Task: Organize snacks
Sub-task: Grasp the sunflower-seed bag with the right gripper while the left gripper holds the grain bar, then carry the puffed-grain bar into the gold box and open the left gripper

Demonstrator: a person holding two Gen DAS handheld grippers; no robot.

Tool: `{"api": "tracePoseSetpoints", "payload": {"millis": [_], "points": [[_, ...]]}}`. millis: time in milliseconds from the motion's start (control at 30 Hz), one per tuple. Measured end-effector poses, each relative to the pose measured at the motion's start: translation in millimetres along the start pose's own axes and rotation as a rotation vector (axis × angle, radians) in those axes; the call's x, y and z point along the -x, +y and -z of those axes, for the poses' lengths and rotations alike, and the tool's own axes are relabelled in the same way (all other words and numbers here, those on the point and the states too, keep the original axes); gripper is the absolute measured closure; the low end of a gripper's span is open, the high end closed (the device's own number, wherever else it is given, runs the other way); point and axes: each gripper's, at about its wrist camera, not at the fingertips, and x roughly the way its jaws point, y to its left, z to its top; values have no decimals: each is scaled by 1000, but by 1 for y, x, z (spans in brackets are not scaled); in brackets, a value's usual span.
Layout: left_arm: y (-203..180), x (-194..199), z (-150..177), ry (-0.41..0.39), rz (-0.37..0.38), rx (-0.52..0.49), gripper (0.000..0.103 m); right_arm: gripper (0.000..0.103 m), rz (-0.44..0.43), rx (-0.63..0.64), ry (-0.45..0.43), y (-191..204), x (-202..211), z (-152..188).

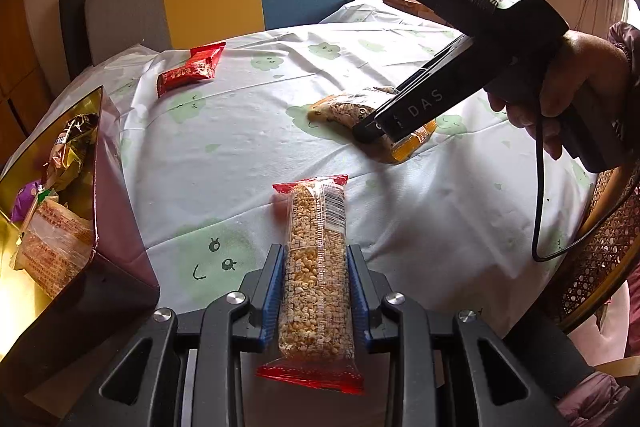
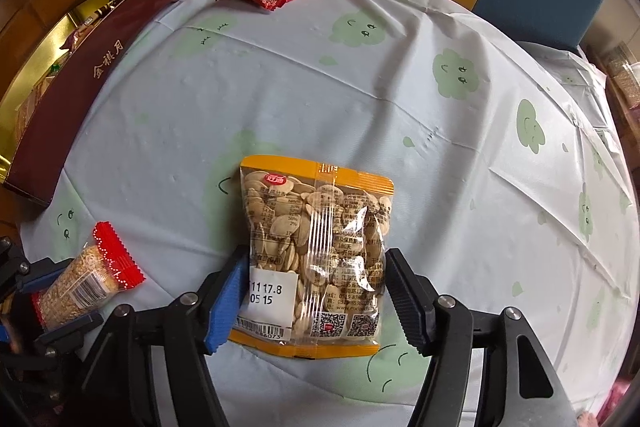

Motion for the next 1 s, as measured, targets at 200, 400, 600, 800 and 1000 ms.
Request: {"api": "tracePoseSetpoints", "payload": {"millis": [200, 400, 600, 800, 1000], "points": [[0, 0, 0, 0, 0, 0, 72, 39, -4, 3, -4, 6, -1, 2], [0, 1, 0, 0, 0, 4, 72, 39, -4, 7, -4, 5, 0, 3], [1, 2, -1, -1, 11, 16, 73, 39, 17, 33, -16, 10, 0, 5], [-1, 9, -3, -30, 27, 10, 73, 40, 28, 53, -25, 15, 1, 8], [2, 20, -9, -59, 28, 21, 73, 40, 29, 55, -28, 15, 2, 10]]}}
